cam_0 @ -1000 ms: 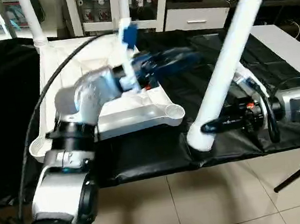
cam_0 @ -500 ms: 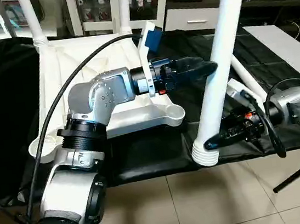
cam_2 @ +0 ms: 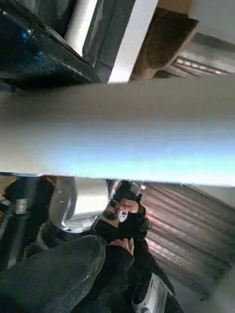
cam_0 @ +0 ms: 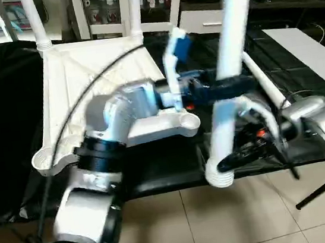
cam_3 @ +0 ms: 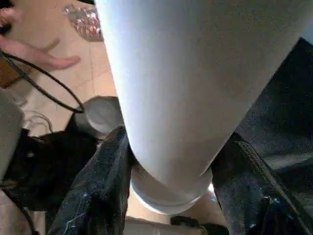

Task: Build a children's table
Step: Insert table leg to table base

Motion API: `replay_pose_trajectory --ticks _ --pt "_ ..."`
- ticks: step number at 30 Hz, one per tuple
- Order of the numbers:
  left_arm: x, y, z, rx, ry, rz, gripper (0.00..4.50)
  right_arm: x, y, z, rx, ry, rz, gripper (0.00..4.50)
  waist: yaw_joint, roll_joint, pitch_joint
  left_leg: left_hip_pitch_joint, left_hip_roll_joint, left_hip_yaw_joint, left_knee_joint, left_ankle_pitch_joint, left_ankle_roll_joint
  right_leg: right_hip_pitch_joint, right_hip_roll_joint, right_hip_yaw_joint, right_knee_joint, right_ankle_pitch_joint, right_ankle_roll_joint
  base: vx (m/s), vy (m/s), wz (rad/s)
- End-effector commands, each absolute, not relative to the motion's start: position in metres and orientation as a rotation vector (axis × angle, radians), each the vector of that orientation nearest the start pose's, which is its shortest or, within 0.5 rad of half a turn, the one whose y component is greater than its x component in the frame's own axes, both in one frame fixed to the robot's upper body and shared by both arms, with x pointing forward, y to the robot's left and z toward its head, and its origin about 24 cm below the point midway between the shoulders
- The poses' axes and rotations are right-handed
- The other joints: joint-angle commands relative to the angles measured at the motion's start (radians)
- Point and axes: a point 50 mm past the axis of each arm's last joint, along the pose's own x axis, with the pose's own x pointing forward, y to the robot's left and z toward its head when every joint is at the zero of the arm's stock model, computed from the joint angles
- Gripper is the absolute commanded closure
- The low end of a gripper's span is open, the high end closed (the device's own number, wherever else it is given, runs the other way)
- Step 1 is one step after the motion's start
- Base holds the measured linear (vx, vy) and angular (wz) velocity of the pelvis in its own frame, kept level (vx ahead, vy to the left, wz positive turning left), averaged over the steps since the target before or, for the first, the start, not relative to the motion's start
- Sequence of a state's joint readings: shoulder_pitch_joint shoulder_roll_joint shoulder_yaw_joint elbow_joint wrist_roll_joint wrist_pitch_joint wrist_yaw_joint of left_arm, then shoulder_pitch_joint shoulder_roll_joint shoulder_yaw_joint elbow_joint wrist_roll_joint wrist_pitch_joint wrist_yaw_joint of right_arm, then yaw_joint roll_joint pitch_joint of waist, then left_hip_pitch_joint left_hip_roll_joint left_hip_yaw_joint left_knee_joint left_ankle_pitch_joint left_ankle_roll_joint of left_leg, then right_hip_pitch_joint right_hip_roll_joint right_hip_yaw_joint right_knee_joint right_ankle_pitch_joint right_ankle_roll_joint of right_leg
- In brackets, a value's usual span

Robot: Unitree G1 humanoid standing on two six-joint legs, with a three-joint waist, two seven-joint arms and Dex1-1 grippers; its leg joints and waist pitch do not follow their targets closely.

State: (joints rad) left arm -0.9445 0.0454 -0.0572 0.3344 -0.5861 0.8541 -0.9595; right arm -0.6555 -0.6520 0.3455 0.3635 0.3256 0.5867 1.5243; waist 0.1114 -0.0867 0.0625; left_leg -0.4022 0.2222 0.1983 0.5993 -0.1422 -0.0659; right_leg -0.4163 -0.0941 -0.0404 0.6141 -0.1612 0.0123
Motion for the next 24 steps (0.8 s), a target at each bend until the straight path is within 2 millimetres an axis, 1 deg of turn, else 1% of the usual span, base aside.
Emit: replay_pose_trajectory --ticks 1,2,3,4,7,8,9,10,11,13,18,19,20,21,24 --pt "0.323 0.005 0.203 -0.379 0.21 -1.521 0.0 0.308 -0.179 0.109 -0.115 0.677 1.46 2.53 -0.002 -0.006 -0.078 0.033 0.007 -0.004 -0.061 -0.258 -0.001 0.046 -0.033 0.016 -0.071 -0.237 -0.216 0.0 0.0 0.0" --pt "0.328 0.006 0.202 -0.402 0.203 -1.482 0.0 0.309 -0.177 0.11 -0.109 0.667 1.466 2.53 -0.002 -0.006 -0.077 0.034 0.006 -0.003 -0.061 -0.266 -0.001 0.046 -0.032 0.016 -0.074 -0.251 -0.208 0.0 0.0 0.0" --pt "0.329 0.006 0.203 -0.411 0.201 -1.475 0.17 0.308 -0.177 0.11 -0.108 0.666 1.472 2.53 -0.002 -0.006 -0.076 0.035 0.006 -0.003 -0.06 -0.267 0.0 0.045 -0.032 0.017 -0.076 -0.252 -0.206 0.0 0.0 0.0" --pt "0.329 0.006 0.203 -0.413 0.2 -1.474 0.27 0.308 -0.176 0.11 -0.108 0.666 1.473 2.53 -0.001 -0.006 -0.078 0.033 0.006 -0.004 -0.061 -0.263 0.002 0.048 -0.033 0.016 -0.073 -0.246 -0.205 0.0 0.0 0.0" --pt "0.33 0.009 0.204 -0.438 0.193 -1.467 0.37 0.309 -0.176 0.11 -0.111 0.657 1.473 2.53 -0.001 -0.006 -0.079 0.033 0.006 -0.005 -0.061 -0.255 0.005 0.048 -0.032 0.015 -0.072 -0.23 -0.207 0.0 0.0 0.0" --pt "0.331 0.01 0.205 -0.443 0.191 -1.464 0.48 0.309 -0.176 0.11 -0.111 0.653 1.47 2.53 -0.001 -0.006 -0.08 0.032 0.006 -0.005 -0.061 -0.249 0.007 0.049 -0.031 0.016 -0.071 -0.218 -0.21 0.0 0.0 0.0" --pt "0.331 0.011 0.205 -0.445 0.191 -1.462 0.69 0.309 -0.176 0.11 -0.111 0.651 1.468 2.53 -0.001 -0.006 -0.08 0.032 0.005 -0.004 -0.06 -0.241 0.01 0.049 -0.031 0.016 -0.069 -0.204 -0.216 0.0 0.0 0.0" --pt "0.333 0.013 0.205 -0.457 0.19 -1.442 0.69 0.31 -0.176 0.11 -0.113 0.646 1.465 2.53 0.001 -0.001 -0.08 0.033 0.006 -0.005 -0.06 -0.241 0.01 0.049 -0.032 0.016 -0.067 -0.198 -0.221 0.0 0.0 0.0" --pt "0.335 0.014 0.205 -0.465 0.188 -1.414 0.72 0.31 -0.175 0.109 -0.113 0.642 1.461 2.53 0.0 0.001 -0.08 0.034 0.006 -0.004 -0.06 -0.247 0.01 0.048 -0.031 0.015 -0.069 -0.192 -0.225 0.0 0.0 0.0" --pt "0.338 0.016 0.204 -0.478 0.188 -1.386 0.98 0.311 -0.175 0.109 -0.113 0.636 1.458 2.53 0.0 0.0 -0.08 0.034 0.006 -0.004 -0.06 -0.253 0.009 0.048 -0.03 0.015 -0.068 -0.19 -0.227 0.0 0.0 0.0" --pt "0.345 0.021 0.203 -0.498 0.187 -1.322 1.18 0.313 -0.174 0.109 -0.11 0.617 1.443 2.53 0.0 0.001 -0.08 0.036 0.006 -0.005 -0.062 -0.264 0.004 0.048 -0.03 0.014 -0.07 -0.198 -0.223 0.0 0.0 0.0" --pt "0.345 0.021 0.203 -0.498 0.187 -1.322 1.3 0.313 -0.174 0.109 -0.11 0.617 1.443 2.53 0.0 0.001 -0.08 0.035 0.006 -0.005 -0.061 -0.263 0.003 0.049 -0.03 0.014 -0.069 -0.195 -0.223 0.0 0.0 0.0" --pt "0.345 0.021 0.203 -0.498 0.187 -1.322 1.53 0.313 -0.174 0.109 -0.11 0.617 1.443 2.53 0.0 0.0 -0.08 0.035 0.006 -0.005 -0.062 -0.263 0.003 0.049 -0.03 0.014 -0.069 -0.194 -0.223 0.0 0.0 0.0" --pt "0.346 0.022 0.203 -0.503 0.187 -1.314 1.56 0.313 -0.175 0.109 -0.11 0.613 1.44 2.53 0.0 0.002 -0.081 0.035 0.006 -0.005 -0.062 -0.259 0.003 0.049 -0.03 0.015 -0.068 -0.186 -0.225 0.0 0.0 0.0" --pt "0.348 0.024 0.203 -0.506 0.186 -1.291 1.63 0.314 -0.174 0.109 -0.11 0.607 1.437 2.53 0.001 0.001 -0.081 0.035 0.004 -0.004 -0.061 -0.257 0.005 0.05 -0.03 0.015 -0.068 -0.18 -0.228 0.0 0.0 0.0"
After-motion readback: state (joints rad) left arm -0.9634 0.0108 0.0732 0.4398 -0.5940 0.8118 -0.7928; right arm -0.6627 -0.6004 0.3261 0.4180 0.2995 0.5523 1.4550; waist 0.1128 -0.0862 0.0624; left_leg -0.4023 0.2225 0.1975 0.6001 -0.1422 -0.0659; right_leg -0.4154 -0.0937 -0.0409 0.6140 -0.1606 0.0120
